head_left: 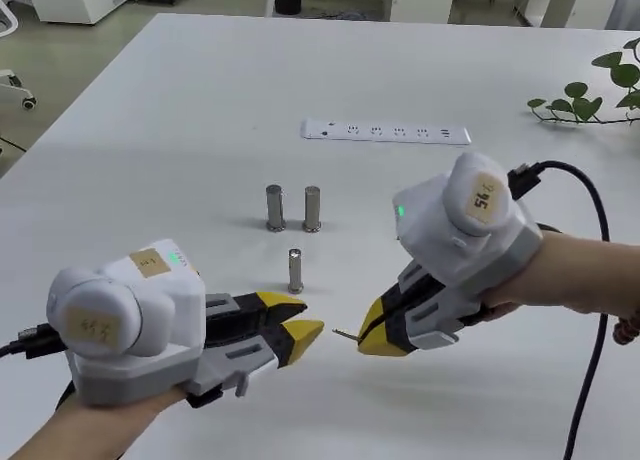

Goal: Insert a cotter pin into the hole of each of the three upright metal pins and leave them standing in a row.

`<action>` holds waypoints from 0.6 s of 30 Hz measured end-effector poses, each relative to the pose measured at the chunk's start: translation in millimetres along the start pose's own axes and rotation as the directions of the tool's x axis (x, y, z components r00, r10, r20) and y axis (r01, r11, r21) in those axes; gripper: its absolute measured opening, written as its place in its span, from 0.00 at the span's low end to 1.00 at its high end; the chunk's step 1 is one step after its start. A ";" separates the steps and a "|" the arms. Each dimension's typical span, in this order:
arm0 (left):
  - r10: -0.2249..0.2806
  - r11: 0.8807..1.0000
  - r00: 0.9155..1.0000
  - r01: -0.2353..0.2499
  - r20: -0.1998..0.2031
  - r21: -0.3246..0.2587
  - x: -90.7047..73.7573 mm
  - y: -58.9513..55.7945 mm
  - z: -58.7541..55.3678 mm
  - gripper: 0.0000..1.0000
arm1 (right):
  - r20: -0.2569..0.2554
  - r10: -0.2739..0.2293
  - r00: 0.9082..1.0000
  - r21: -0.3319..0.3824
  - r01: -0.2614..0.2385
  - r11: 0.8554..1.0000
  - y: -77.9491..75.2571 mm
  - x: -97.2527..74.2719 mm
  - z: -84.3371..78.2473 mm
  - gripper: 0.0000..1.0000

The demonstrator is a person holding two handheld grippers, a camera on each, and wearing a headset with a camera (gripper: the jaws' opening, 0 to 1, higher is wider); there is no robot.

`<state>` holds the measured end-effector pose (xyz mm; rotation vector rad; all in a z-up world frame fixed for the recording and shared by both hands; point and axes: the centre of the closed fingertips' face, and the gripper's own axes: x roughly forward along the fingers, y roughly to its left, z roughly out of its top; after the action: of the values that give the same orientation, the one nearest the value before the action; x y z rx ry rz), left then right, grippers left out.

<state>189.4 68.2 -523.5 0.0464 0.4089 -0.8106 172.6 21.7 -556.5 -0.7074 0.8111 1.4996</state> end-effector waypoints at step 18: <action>0.193 0.981 0.981 -0.192 -0.032 0.009 11.0 45.3 -10.7 0.16 | -0.080 -0.024 0.996 0.071 0.030 0.997 -42.4 -1.4 10.4 0.00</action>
<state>224.9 94.0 -542.6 0.1030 0.4259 -0.6206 215.3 30.5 -553.1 -0.7255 0.9078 1.4180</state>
